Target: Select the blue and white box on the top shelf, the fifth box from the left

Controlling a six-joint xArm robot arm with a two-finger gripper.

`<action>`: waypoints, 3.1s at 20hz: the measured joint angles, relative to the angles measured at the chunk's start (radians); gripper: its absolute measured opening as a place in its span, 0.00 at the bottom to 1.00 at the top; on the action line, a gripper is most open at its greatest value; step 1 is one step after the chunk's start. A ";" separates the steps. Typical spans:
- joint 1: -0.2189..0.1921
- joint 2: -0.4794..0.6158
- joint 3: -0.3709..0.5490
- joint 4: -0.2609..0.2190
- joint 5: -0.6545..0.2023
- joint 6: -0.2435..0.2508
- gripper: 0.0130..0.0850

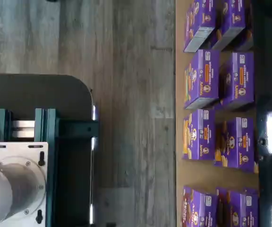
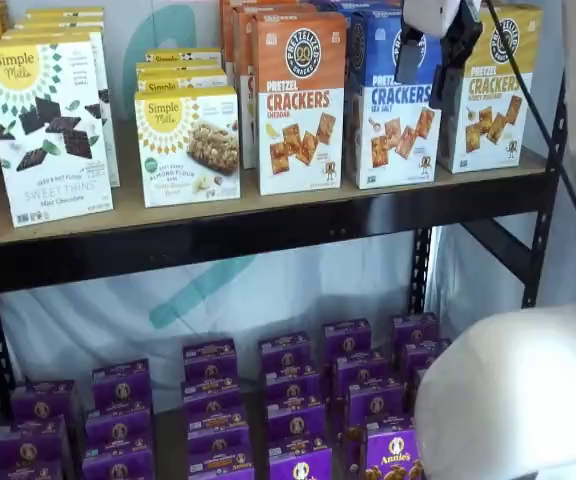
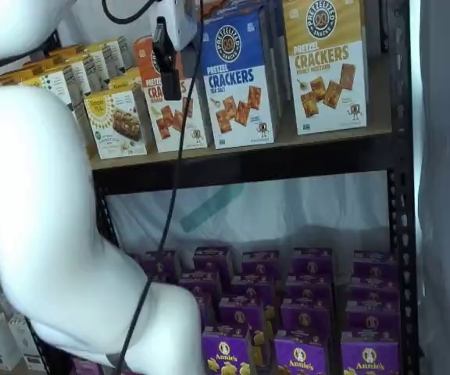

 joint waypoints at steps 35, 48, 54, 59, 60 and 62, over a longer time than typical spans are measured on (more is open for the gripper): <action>-0.178 0.097 -0.141 0.286 -0.102 -0.042 1.00; -0.157 0.205 -0.243 0.295 -0.140 -0.023 1.00; -0.148 0.267 -0.289 0.281 -0.149 -0.026 1.00; -0.143 0.334 -0.339 0.266 -0.146 -0.034 1.00; -0.143 0.343 -0.345 0.265 -0.146 -0.035 1.00; -0.143 0.359 -0.357 0.264 -0.147 -0.037 1.00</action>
